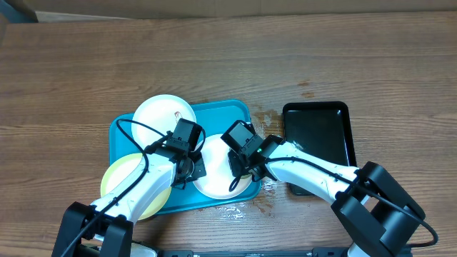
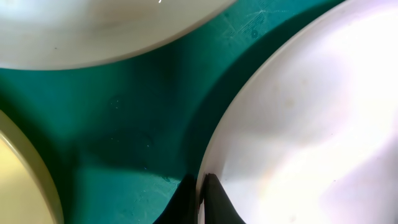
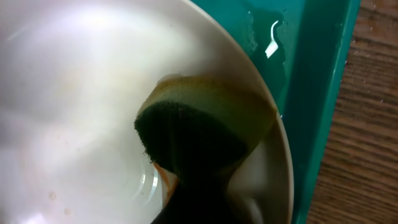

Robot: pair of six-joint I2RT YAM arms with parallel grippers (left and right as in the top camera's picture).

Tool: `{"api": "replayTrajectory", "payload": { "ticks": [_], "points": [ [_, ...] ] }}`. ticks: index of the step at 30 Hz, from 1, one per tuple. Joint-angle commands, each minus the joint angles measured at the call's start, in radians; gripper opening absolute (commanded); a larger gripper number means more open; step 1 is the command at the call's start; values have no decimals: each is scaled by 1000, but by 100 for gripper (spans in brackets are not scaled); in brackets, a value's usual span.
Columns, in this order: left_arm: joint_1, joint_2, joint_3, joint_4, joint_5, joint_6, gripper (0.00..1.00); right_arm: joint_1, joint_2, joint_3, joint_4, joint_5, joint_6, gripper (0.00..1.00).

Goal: Clean dirty plates on tray and stack at the side
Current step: 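Scrub the sauce smear on the white plate with the sponge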

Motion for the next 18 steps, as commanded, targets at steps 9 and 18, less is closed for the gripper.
{"api": "replayTrajectory", "payload": {
  "ticks": [9, 18],
  "points": [
    [4, 18, -17, -14, -14, -5, 4, 6, -3, -26, -3, -94, 58, 4],
    [4, 18, -17, -15, -14, -5, 4, -29, -13, 4, 35, -166, 45, 4]
  ]
}}
